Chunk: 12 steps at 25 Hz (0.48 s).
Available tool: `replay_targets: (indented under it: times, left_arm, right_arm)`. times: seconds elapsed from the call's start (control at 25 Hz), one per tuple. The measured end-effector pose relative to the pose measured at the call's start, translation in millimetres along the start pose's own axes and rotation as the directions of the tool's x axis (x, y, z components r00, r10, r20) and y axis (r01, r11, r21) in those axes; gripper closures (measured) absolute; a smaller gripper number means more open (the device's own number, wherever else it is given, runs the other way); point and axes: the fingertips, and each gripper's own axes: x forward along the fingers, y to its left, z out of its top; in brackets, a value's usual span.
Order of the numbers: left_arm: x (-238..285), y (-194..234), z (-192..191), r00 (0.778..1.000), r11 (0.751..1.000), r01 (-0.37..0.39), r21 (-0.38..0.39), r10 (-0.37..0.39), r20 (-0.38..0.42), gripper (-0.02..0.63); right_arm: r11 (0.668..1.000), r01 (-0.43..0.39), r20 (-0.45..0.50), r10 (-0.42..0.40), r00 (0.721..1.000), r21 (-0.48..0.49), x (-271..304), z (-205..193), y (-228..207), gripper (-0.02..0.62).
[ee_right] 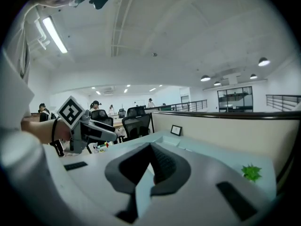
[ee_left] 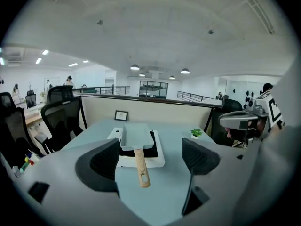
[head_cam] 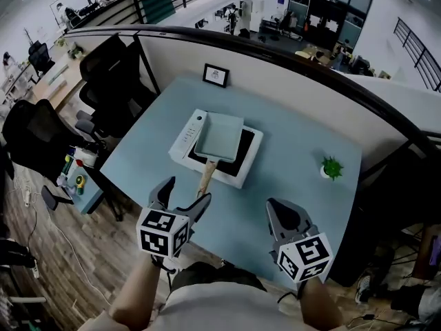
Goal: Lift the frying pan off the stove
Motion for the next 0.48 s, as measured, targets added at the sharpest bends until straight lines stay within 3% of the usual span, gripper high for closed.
replay_targets:
  times: [0.48]
  left_arm:
    - [99,20,-39,0.982,0.996,0.051,-0.069,-0.063,-0.179,0.201]
  right_arm:
    - [0.993,0.010,-0.088,0.001,0.996,0.116,65,-38,-35,0.592]
